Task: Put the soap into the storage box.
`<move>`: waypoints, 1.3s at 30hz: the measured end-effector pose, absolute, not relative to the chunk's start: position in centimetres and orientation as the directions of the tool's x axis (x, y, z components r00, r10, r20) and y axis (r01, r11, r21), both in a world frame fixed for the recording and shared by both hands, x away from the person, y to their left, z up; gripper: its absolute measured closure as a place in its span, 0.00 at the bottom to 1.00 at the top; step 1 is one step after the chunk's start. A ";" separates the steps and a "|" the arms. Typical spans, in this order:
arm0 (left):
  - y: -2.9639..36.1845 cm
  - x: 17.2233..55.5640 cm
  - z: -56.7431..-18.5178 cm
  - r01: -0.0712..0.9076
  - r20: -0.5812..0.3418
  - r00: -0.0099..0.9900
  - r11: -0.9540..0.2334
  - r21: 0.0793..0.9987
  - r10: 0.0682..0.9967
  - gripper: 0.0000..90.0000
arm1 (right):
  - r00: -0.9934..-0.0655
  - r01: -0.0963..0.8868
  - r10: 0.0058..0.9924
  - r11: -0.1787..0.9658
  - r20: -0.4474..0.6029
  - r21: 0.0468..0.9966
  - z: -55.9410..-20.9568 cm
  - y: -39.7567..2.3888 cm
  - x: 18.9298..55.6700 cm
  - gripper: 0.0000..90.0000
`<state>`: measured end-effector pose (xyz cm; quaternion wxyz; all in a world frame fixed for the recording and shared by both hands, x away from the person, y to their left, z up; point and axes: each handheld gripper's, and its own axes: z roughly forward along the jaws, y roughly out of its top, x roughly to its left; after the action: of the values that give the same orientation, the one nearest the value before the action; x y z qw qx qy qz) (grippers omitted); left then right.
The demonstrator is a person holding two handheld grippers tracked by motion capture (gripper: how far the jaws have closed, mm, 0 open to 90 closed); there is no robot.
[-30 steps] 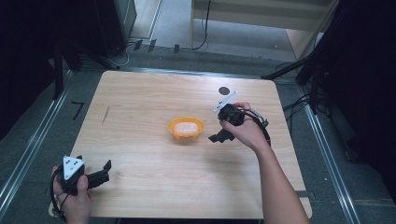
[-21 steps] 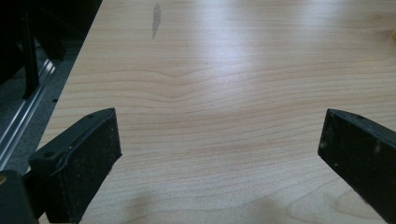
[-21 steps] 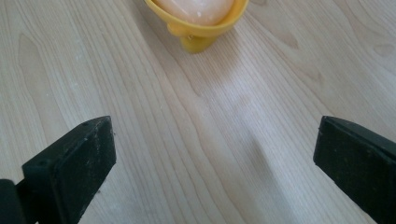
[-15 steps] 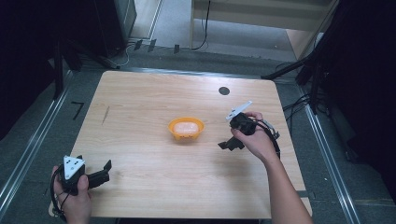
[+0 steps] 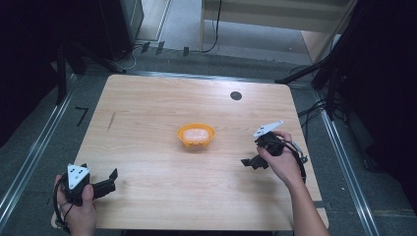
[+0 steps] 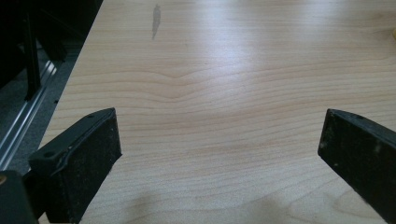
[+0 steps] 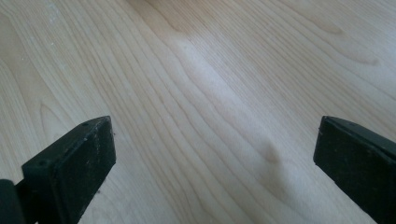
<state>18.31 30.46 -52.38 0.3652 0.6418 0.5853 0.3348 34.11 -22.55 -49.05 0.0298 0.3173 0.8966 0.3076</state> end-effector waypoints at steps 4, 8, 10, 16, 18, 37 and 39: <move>30.4 18.3 -52.4 0.507 0.005 0.091 -0.051 0.860 0.996 0.00 | -0.785 0.551 0.606 0.590 0.127 0.591 -49.3 -23.8 33.3 0.00; 30.4 18.3 -52.4 0.507 0.006 0.089 -0.051 0.860 0.996 0.00 | -0.760 0.564 0.638 0.554 0.124 0.612 -49.5 -25.3 32.1 0.00; 30.4 18.3 -52.4 0.507 0.009 0.090 -0.053 0.860 0.996 0.00 | -0.752 0.569 0.648 0.544 0.122 0.617 -49.8 -26.1 31.6 0.00; 30.3 18.3 -52.4 0.506 0.013 0.090 -0.057 0.860 0.996 0.00 | -0.712 0.600 0.688 0.495 0.138 0.629 -50.6 -28.4 30.0 0.00; 30.3 18.3 -52.4 0.508 0.016 0.091 -0.060 0.859 0.996 0.00 | -0.704 0.599 0.698 0.483 0.132 0.638 -50.9 -29.0 29.5 0.00; 30.3 18.3 -52.4 0.501 0.011 0.086 -0.052 0.864 0.996 0.00 | -0.611 0.606 0.780 0.352 0.135 0.713 -52.7 -34.0 24.6 0.00; 30.3 18.3 -52.4 0.501 0.010 0.087 -0.053 0.864 0.996 0.00 | -0.603 0.602 0.787 0.345 0.128 0.720 -52.9 -34.5 24.0 0.00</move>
<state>18.28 30.33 -52.38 0.3642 0.6411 0.5840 0.3396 24.01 -34.52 -52.93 0.1219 0.4284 0.8109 0.3796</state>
